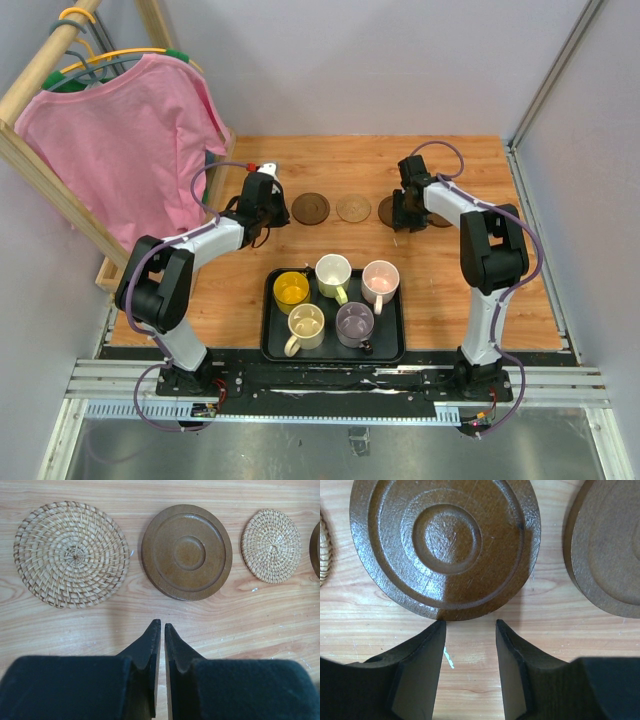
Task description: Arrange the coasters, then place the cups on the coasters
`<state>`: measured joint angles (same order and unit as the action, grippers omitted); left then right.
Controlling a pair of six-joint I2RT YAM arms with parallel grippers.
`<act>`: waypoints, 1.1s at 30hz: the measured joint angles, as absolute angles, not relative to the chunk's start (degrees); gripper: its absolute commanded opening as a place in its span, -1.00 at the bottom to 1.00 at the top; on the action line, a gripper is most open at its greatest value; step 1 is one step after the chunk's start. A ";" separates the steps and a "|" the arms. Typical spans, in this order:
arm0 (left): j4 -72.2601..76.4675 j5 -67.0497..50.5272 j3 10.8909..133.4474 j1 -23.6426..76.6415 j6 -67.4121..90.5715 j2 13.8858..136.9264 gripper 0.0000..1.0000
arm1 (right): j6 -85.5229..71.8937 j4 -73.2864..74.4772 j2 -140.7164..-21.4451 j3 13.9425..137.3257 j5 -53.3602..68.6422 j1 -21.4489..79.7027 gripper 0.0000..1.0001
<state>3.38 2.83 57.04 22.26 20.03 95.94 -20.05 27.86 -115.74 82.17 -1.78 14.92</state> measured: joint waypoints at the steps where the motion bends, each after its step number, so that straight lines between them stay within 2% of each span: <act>1: 3.40 2.85 56.97 22.26 20.03 95.94 -0.77 | -20.05 27.88 -115.87 82.43 -1.78 14.92 -0.09; 33: 3.38 2.96 56.58 22.26 20.05 95.92 -0.77 | -17.50 27.79 -117.40 84.71 -1.43 14.92 -0.09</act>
